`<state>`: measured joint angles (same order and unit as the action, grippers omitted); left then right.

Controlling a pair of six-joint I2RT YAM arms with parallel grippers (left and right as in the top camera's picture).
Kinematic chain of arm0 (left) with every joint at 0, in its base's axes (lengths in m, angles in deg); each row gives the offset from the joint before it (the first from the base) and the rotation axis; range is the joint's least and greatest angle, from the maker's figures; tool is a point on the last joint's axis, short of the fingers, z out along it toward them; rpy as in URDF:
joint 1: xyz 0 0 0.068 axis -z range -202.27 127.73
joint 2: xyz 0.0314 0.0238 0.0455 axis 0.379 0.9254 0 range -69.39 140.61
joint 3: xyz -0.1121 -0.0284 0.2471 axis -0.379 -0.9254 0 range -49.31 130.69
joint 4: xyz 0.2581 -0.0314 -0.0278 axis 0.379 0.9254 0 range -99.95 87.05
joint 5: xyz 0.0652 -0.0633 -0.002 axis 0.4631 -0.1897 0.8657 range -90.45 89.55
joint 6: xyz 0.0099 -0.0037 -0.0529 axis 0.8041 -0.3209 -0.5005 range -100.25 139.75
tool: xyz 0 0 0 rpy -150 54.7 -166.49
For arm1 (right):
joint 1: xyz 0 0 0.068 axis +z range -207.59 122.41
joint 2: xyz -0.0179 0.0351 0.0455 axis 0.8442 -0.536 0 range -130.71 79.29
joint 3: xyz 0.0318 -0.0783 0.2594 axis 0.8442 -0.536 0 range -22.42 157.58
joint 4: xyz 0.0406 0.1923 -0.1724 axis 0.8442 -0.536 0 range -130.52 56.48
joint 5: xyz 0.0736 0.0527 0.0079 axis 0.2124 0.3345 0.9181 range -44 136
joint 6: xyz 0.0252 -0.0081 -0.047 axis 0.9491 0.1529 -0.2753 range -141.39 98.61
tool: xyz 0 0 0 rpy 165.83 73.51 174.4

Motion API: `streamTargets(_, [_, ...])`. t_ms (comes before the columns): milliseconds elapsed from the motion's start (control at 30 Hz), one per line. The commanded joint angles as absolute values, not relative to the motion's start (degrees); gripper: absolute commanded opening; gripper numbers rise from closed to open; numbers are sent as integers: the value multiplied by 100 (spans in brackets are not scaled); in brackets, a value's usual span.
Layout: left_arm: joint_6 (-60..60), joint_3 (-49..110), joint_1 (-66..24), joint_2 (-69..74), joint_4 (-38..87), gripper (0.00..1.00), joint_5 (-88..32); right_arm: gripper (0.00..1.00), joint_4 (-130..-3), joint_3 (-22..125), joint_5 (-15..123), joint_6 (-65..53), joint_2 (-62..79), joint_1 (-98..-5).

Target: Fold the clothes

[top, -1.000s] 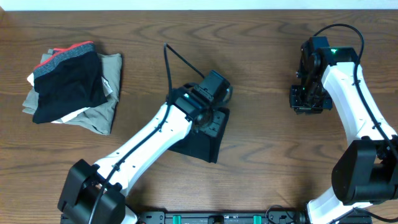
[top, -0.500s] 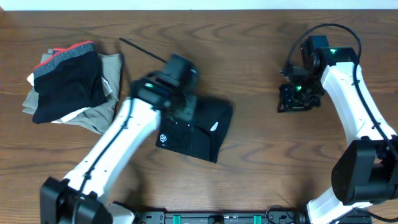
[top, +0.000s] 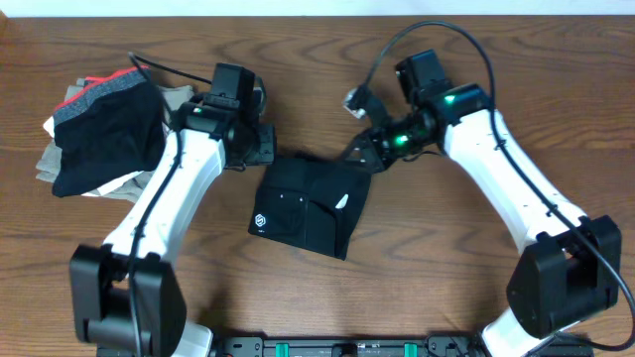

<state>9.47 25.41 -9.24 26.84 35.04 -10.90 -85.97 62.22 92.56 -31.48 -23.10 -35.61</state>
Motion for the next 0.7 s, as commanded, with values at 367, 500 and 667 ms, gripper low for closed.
streamTargets(367, [940,2620,-919,3497,3670,44,-1184,14,-8311,6211,8625,-2269,-3822,-2997])
streamTargets(500, [940,2620,-919,3497,3760,44,-1182,12,-8573,6211,7661,-1937,-4441,-3074])
streamTargets(667, [938,2620,-919,3497,3674,44,-1182,13,-8929,6211,6839,-1714,-4865,-3155])
